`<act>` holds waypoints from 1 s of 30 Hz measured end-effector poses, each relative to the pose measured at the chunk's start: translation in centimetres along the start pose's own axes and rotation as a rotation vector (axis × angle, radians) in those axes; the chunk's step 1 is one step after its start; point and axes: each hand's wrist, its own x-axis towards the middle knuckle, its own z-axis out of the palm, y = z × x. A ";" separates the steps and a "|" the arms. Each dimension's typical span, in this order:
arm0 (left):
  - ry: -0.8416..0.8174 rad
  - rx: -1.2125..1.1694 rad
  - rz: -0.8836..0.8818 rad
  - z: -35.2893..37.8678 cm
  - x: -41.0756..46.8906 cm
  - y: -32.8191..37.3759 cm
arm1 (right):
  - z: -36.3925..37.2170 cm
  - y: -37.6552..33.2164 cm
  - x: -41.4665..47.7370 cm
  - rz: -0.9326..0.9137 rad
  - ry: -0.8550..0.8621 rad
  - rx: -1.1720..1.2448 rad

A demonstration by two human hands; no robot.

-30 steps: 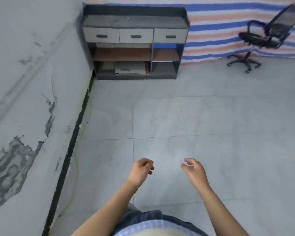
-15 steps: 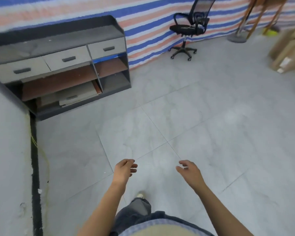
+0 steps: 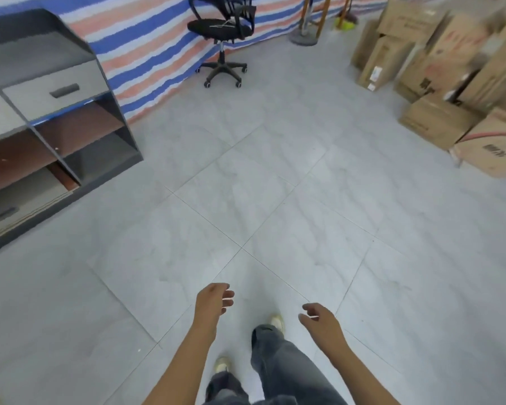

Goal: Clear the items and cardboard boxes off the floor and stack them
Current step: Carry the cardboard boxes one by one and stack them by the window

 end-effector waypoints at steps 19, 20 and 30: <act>-0.241 0.295 0.148 31.8 9.8 16.7 | -24.1 0.2 22.5 0.092 0.323 0.471; -0.280 0.336 0.145 33.6 9.8 16.5 | -24.1 1.1 22.8 0.111 0.309 0.469; -0.306 0.454 0.052 50.3 17.0 19.7 | -34.9 7.0 31.9 0.307 0.402 0.523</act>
